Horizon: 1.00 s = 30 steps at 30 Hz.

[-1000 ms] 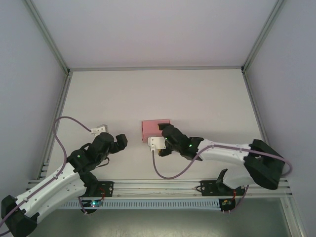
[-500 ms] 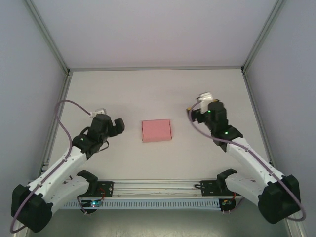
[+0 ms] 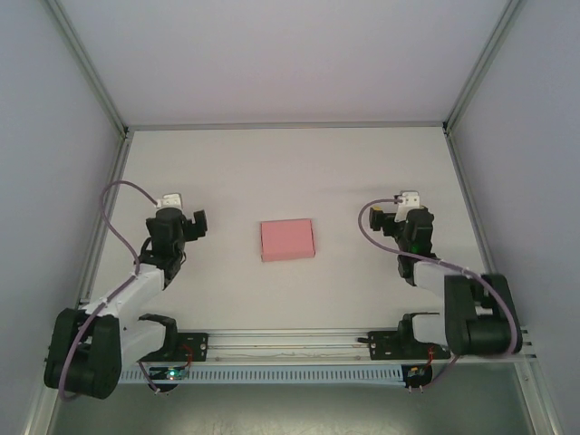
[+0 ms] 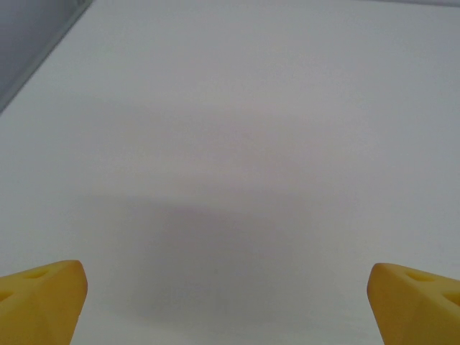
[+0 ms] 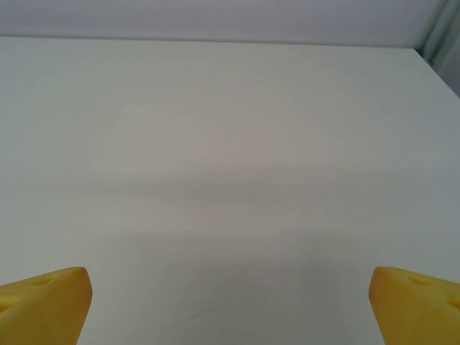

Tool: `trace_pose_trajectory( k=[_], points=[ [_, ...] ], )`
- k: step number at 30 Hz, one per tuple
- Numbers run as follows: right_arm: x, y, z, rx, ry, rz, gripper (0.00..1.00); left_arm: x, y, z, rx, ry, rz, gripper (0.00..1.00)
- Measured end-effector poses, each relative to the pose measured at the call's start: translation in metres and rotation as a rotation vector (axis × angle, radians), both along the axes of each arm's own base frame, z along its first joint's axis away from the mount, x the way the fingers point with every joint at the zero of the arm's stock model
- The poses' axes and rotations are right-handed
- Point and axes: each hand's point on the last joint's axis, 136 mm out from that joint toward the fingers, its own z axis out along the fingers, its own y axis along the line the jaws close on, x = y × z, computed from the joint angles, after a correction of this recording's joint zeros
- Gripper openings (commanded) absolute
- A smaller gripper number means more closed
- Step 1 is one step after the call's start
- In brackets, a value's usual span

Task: Assemble paper box

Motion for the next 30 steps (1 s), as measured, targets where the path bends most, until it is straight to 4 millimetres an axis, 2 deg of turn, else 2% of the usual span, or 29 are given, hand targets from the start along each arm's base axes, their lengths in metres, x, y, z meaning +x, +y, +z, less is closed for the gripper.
trace_pose_trajectory(
  k=[3,5,8,12,14,16,22,30],
  points=[
    [-0.001,0.005,-0.01,0.012,-0.019,0.042,0.98,0.005,0.002,-0.016,0.017,-0.018,-0.012,1.0],
    [0.002,0.011,-0.01,0.021,-0.052,0.075,0.98,0.007,0.001,-0.026,0.015,-0.016,-0.031,1.0],
    [0.004,0.014,-0.005,0.029,-0.071,0.104,0.98,0.013,-0.003,-0.025,0.008,-0.046,-0.066,1.0],
    [0.021,0.011,0.014,0.032,-0.117,0.107,0.98,0.028,-0.006,-0.017,0.008,-0.126,-0.105,1.0],
    [0.025,0.011,0.02,0.031,-0.133,0.108,0.98,0.037,-0.006,-0.032,0.009,-0.122,-0.112,1.0],
    [0.026,0.011,0.02,0.033,-0.13,0.109,0.98,0.035,-0.002,-0.051,-0.009,-0.045,-0.115,1.0],
    [0.025,0.012,0.017,0.035,-0.116,0.11,0.98,0.056,0.01,-0.027,-0.023,-0.111,-0.089,1.0],
    [0.025,0.012,0.016,0.035,-0.114,0.111,0.99,0.056,0.01,-0.027,-0.026,-0.11,-0.088,1.0]
  ],
)
